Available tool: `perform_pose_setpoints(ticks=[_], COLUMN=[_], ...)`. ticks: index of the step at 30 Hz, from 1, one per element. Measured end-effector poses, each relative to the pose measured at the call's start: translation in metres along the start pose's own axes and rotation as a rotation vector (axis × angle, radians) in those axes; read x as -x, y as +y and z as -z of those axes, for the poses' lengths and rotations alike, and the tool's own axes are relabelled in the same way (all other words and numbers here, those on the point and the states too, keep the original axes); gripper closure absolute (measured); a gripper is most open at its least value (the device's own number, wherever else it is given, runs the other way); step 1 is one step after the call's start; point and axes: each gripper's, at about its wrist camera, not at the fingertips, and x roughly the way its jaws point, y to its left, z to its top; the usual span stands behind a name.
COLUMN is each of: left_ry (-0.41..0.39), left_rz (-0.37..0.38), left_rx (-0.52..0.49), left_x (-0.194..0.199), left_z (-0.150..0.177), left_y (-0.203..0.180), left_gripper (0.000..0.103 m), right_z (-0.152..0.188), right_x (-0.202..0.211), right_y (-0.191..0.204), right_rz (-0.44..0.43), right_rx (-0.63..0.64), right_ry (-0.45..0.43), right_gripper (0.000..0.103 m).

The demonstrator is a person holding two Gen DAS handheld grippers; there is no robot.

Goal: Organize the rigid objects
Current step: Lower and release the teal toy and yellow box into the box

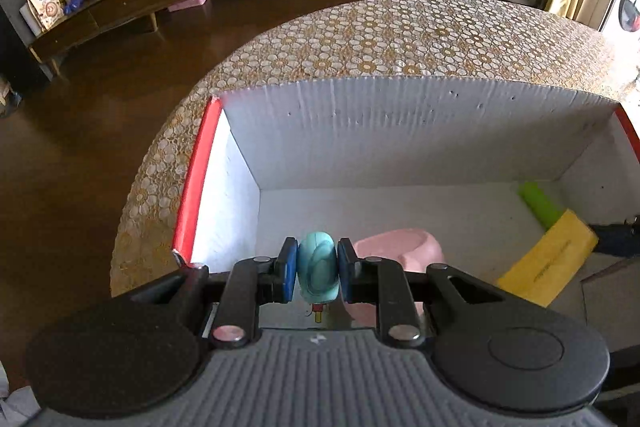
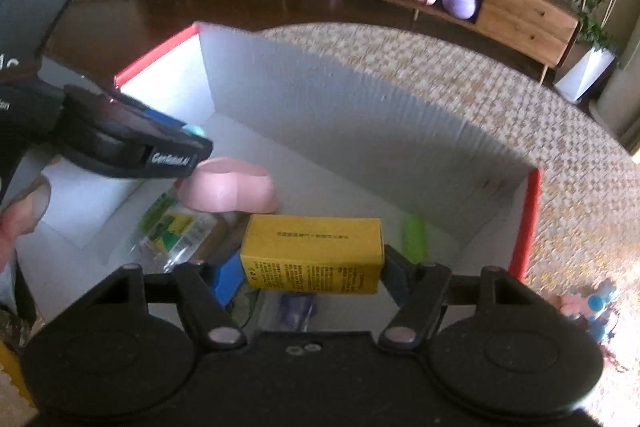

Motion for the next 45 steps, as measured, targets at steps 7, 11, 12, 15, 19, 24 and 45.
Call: perform_pose_setpoints(ticks=[7, 11, 12, 15, 19, 24, 45], left_ry=[0.055, 0.082, 0.087, 0.102, 0.108, 0.089, -0.054], left_rz=[-0.007, -0.006, -0.013, -0.027, -0.038, -0.026, 0.061], left_rx=[-0.024, -0.036, -0.042, -0.063, -0.072, -0.040, -0.006], left_x=[-0.008, -0.011, -0.011, -0.011, -0.009, 0.000, 0.087], left_z=[0.002, 0.002, 0.001, 0.004, 0.006, 0.006, 0.021], left_y=[-0.005, -0.005, -0.006, -0.012, -0.016, -0.015, -0.031], left_gripper=[0.082, 0.082, 0.082, 0.082, 0.082, 0.082, 0.082], right_z=[-0.006, -0.007, -0.007, -0.006, -0.003, 0.000, 0.023], right_x=[0.001, 0.002, 0.001, 0.004, 0.014, 0.027, 0.106], right_y=[-0.005, -0.006, -0.005, -0.005, -0.003, -0.006, -0.005], right_rz=[-0.020, -0.017, -0.015, -0.026, -0.023, -0.032, -0.051], right_rx=[-0.008, -0.013, -0.017, -0.029, -0.014, -0.026, -0.029], right_ry=[0.024, 0.025, 0.023, 0.014, -0.003, -0.024, -0.137], right_gripper=[0.031, 0.031, 0.031, 0.031, 0.031, 0.029, 0.026])
